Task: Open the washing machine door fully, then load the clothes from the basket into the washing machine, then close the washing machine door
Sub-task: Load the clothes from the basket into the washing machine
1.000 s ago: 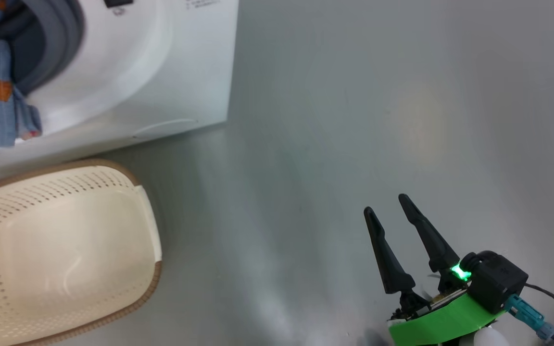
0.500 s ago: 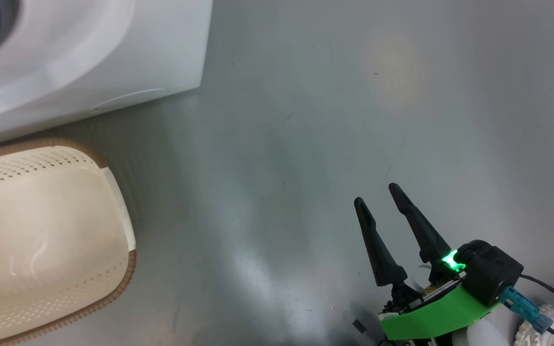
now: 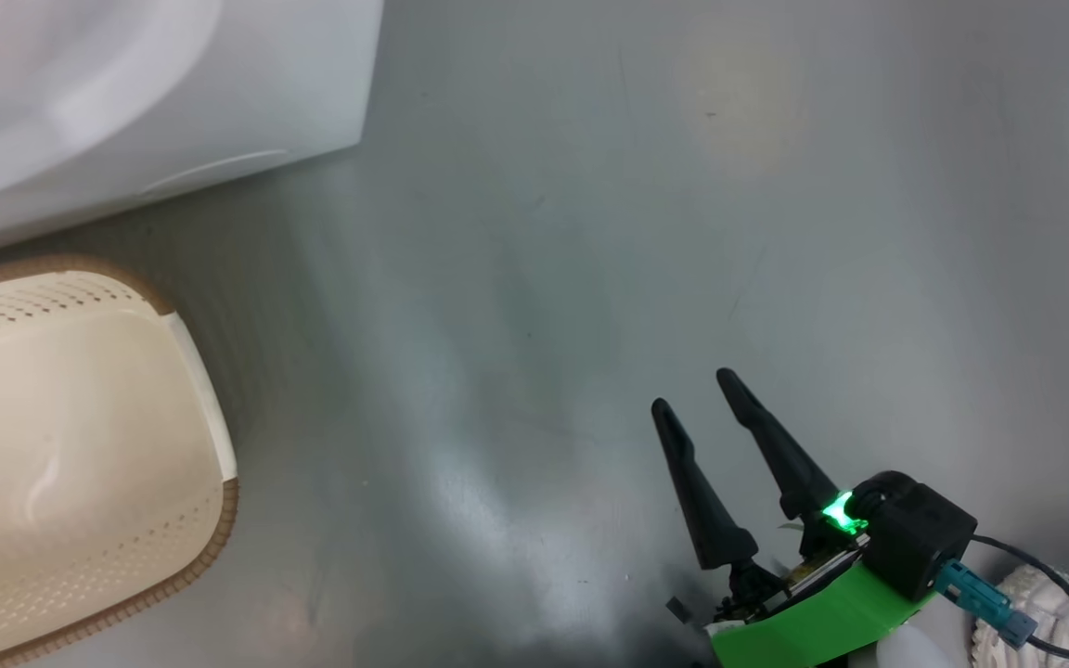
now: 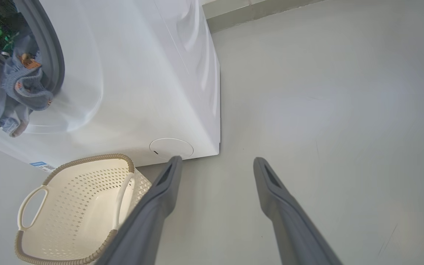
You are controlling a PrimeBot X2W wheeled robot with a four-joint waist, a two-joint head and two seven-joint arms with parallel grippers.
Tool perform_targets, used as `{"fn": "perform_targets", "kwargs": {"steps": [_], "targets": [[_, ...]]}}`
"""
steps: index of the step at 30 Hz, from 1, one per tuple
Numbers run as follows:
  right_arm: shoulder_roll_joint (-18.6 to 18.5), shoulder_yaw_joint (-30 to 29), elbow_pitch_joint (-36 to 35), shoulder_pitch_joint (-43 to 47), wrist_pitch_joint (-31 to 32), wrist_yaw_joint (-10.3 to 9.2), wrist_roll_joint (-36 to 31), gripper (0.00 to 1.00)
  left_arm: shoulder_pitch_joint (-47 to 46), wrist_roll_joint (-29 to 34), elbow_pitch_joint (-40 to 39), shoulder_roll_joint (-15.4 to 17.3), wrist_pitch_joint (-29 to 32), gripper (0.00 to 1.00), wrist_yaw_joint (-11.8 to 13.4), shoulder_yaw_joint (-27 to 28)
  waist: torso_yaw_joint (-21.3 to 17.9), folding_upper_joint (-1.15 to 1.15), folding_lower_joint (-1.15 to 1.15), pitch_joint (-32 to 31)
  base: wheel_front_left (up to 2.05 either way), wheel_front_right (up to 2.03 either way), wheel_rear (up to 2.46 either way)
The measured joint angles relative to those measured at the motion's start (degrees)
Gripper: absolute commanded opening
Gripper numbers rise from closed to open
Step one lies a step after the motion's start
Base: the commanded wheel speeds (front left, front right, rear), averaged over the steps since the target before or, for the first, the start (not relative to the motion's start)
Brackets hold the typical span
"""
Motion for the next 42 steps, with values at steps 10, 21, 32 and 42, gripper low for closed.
{"fn": "perform_targets", "kwargs": {"steps": [10,21,32,42], "targets": [[0.02,2.04,-0.43,0.01,0.0,0.0,1.18,1.0,-7.39,-2.97,4.1,1.89,5.83,0.0,0.0,-3.22,-1.03,0.0,0.0,3.21,0.0,0.0,0.0],[0.03,4.67,-0.85,-0.27,0.0,0.0,1.43,1.0,-14.16,-3.12,4.2,4.55,4.47,0.0,0.0,-5.58,-1.61,0.0,0.0,7.61,0.0,0.0,0.0],[0.12,6.33,-1.15,-1.18,0.0,0.0,2.31,1.0,-18.36,1.23,-1.37,6.03,-4.72,0.0,0.0,-6.05,-2.72,0.0,0.0,9.42,0.0,0.0,0.0],[0.08,4.23,-0.6,-2.66,0.0,0.0,2.38,1.0,-12.8,0.8,-1.71,3.68,-4.72,1.0,0.0,-4.24,-0.95,0.0,0.0,7.78,0.0,0.0,0.0]]}}
